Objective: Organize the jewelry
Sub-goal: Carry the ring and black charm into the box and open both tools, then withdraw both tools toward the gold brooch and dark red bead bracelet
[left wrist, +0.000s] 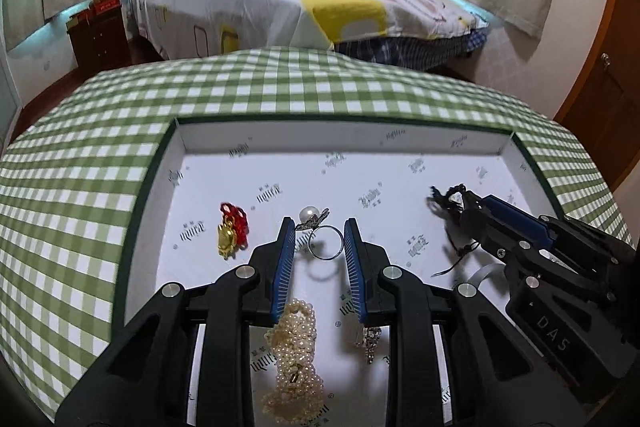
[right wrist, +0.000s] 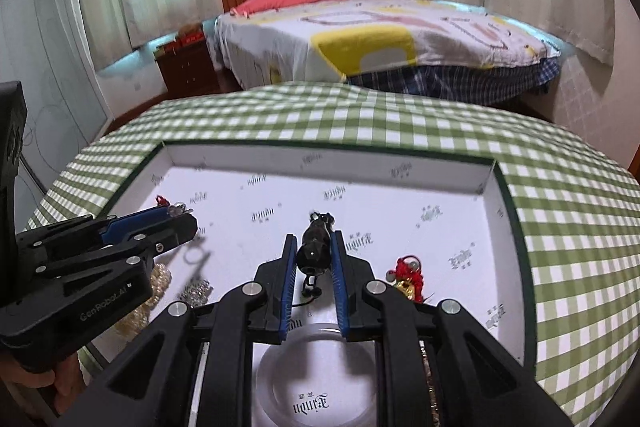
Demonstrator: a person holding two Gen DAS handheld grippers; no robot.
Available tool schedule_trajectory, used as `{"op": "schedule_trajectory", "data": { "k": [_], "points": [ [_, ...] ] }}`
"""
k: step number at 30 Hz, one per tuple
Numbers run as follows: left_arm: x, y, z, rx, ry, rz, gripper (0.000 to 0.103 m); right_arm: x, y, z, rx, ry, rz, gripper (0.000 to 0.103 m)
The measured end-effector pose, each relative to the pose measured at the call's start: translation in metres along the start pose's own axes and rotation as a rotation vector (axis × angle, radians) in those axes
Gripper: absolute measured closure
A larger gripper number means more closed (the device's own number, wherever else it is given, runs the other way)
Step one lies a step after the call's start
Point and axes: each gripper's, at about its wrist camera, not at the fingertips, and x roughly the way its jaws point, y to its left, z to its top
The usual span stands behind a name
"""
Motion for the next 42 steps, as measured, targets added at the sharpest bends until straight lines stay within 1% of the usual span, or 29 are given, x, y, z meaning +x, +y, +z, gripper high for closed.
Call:
{"op": "schedule_trajectory", "data": {
  "k": [6, 10, 15, 18, 19, 20, 25, 27, 29, 32, 35, 38, 39, 42],
  "points": [
    [0.009, 0.001, -0.004, -0.005, 0.051, -0.002, 0.078, 0.009, 0.0, -0.004, -0.008, 0.054, -0.005, 0.085],
    [0.008, -0.001, -0.005, 0.002, 0.049, 0.005, 0.078, 0.013, -0.001, -0.008, -0.007, 0.081, -0.002, 0.085],
    [0.008, -0.002, -0.004, 0.009, 0.052, 0.007, 0.077, 0.013, -0.001, -0.01, -0.005, 0.081, 0.002, 0.082],
    [0.007, -0.002, -0.003, 0.006, 0.049, 0.008, 0.073, 0.011, 0.0, -0.011, -0.003, 0.076, 0.002, 0.078],
    [0.007, -0.002, -0.003, 0.004, 0.044, 0.007, 0.067, 0.01, 0.0, -0.011, -0.002, 0.072, 0.002, 0.078],
    [0.004, -0.001, -0.004, 0.001, 0.034, 0.007, 0.063, 0.009, -0.001, -0.01, 0.0, 0.068, 0.001, 0.077],
    [-0.014, 0.001, -0.005, 0.002, -0.032, 0.009, 0.056, -0.005, 0.0, -0.008, 0.002, 0.021, -0.007, 0.071],
    [-0.027, 0.002, -0.006, -0.002, -0.075, 0.009, 0.055, -0.016, 0.002, -0.008, 0.003, -0.008, -0.008, 0.068],
    [-0.043, 0.002, -0.007, -0.006, -0.124, 0.012, 0.052, -0.026, 0.003, -0.007, 0.002, -0.034, -0.011, 0.065],
    [-0.067, 0.003, -0.012, -0.006, -0.19, 0.02, 0.049, -0.044, 0.004, -0.006, -0.003, -0.076, -0.02, 0.063],
    [-0.088, 0.001, -0.019, 0.003, -0.239, 0.035, 0.048, -0.063, 0.004, -0.008, -0.002, -0.115, -0.027, 0.061],
    [-0.105, 0.0, -0.027, 0.005, -0.276, 0.043, 0.044, -0.082, 0.004, -0.013, 0.001, -0.149, -0.039, 0.06],
    [-0.114, -0.001, -0.031, 0.004, -0.296, 0.046, 0.044, -0.089, 0.004, -0.015, 0.002, -0.157, -0.044, 0.059],
    [-0.128, -0.002, -0.038, 0.007, -0.32, 0.052, 0.043, -0.103, 0.002, -0.024, 0.013, -0.17, -0.057, 0.058]
  ]
}}
